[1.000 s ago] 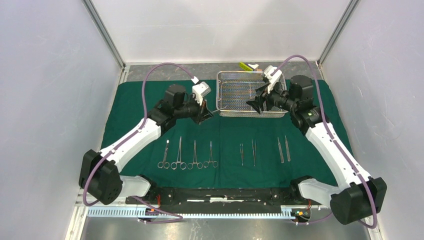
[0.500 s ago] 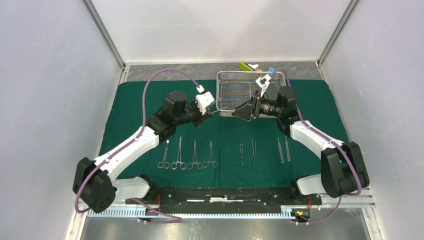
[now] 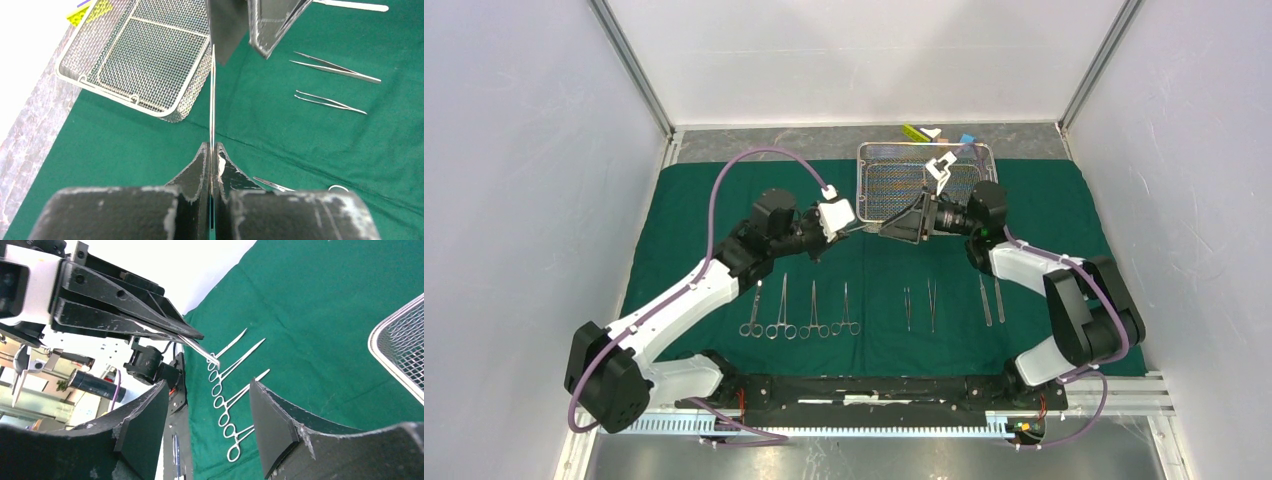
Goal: Open and lay out the surgical kit
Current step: Place the medical item in the surgical kit.
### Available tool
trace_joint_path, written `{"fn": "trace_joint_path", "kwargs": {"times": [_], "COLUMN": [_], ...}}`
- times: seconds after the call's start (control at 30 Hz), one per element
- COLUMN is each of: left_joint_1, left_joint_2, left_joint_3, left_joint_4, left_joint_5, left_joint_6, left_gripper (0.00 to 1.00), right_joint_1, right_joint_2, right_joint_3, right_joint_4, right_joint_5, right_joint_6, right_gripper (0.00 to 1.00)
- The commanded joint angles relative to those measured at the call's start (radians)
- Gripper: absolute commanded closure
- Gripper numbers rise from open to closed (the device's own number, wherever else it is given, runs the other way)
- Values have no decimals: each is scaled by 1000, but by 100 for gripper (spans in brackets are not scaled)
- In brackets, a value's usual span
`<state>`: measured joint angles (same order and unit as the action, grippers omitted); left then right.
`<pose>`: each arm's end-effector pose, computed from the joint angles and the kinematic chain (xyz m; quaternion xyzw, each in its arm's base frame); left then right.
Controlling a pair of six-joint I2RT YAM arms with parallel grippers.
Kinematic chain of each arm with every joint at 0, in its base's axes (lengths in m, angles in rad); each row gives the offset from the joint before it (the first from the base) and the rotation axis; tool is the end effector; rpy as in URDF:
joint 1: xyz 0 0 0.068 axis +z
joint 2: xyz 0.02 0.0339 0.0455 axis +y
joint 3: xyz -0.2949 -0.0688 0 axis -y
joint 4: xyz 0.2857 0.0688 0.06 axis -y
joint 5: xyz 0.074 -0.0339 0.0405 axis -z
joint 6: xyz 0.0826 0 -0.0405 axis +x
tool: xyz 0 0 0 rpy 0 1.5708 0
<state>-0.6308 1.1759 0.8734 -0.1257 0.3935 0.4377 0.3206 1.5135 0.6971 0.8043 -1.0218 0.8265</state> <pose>0.2509 -0.2225 0.2955 0.5110 0.6562 -0.2148 0.5120 0.3191 0.1802 0.2394 -0.1774 0.6868 0.6248 0.3262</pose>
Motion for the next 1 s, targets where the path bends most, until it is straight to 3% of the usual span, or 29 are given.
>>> {"fn": "trace_joint_path", "kwargs": {"times": [0.0, 0.23, 0.57, 0.97], "left_joint_1": [-9, -36, -64, -75], "left_joint_2": [-33, -25, -16, -24], "left_joint_3": [-10, -10, -14, -23], "left_joint_4": [16, -15, -19, -18], "left_joint_5": [57, 28, -16, -38], "left_joint_6": [83, 151, 199, 227], "left_gripper": [98, 98, 98, 98], "right_joint_1": [26, 54, 83, 108], "right_joint_2": [35, 86, 139, 161], "right_joint_3": [17, 46, 74, 82], "right_joint_4": [109, 204, 262, 216], "right_joint_5": [-33, -61, -95, -130], "right_joint_6": [48, 125, 166, 119], "right_gripper": [34, 38, 53, 55]}}
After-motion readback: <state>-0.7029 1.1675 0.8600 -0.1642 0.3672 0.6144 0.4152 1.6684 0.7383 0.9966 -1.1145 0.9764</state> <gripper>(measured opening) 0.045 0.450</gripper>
